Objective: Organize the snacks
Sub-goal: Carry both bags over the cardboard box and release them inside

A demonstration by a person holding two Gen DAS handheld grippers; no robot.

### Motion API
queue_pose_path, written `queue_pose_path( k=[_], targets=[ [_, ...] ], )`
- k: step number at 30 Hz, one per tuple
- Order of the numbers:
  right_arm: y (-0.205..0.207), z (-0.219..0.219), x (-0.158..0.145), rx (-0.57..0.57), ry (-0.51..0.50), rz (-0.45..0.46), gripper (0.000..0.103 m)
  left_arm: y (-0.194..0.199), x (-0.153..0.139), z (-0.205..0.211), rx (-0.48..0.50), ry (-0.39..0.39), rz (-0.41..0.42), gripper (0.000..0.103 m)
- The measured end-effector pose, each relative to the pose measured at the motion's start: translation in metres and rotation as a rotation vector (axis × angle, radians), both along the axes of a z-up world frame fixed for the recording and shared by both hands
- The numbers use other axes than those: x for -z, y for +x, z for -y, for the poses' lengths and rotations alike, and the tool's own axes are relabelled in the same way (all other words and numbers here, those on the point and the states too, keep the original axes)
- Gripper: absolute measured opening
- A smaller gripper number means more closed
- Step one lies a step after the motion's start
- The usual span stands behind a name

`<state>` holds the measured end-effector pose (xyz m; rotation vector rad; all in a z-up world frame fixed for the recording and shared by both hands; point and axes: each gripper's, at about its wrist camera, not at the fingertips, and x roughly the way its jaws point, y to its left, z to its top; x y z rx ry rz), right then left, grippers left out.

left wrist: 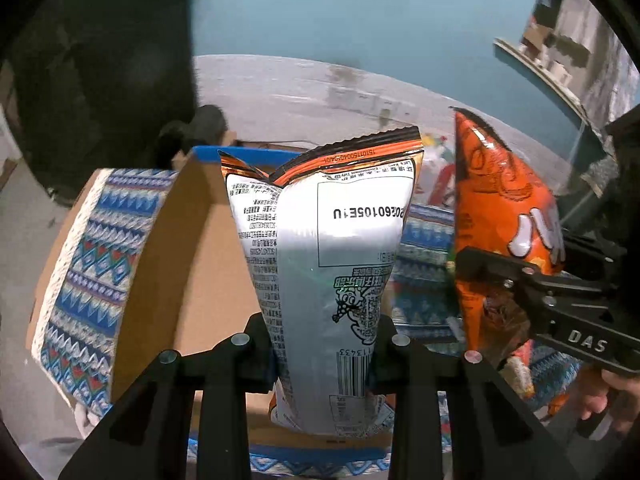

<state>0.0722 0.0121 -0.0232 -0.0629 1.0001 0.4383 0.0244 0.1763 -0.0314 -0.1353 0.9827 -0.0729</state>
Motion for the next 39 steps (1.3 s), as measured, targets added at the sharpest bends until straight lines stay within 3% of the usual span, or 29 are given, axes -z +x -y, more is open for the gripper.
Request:
queue_pose_path(
  k=[9,11,16,26,32,39],
  targets=[
    [0.015,-0.042,0.013,-0.048,-0.012,-0.02,0.039,0.004,0.025,-0.04,-0.107,0.021,-0.07,0.033],
    [0.019,-0.048,0.016,-0.053,-0.006,-0.03,0.04,0.006,0.029,-0.047,-0.144,0.032,-0.103,0.046],
    [0.029,-0.065,0.022,-0.068,0.008,-0.049,0.04,0.006,0.026,-0.059,-0.192,0.039,-0.096,0.063],
    [0.035,-0.1,0.041,-0.141,-0.012,-0.098,0.04,-0.004,0.013,-0.064,-0.224,0.144,-0.054,0.067],
    [0.037,-0.095,0.044,-0.125,-0.011,-0.109,0.059,-0.006,0.006,-0.061,-0.222,0.137,-0.046,0.068],
    [0.031,-0.074,0.027,-0.09,0.012,-0.068,0.071,-0.008,-0.002,-0.047,-0.196,0.146,-0.029,0.07]
  ],
)
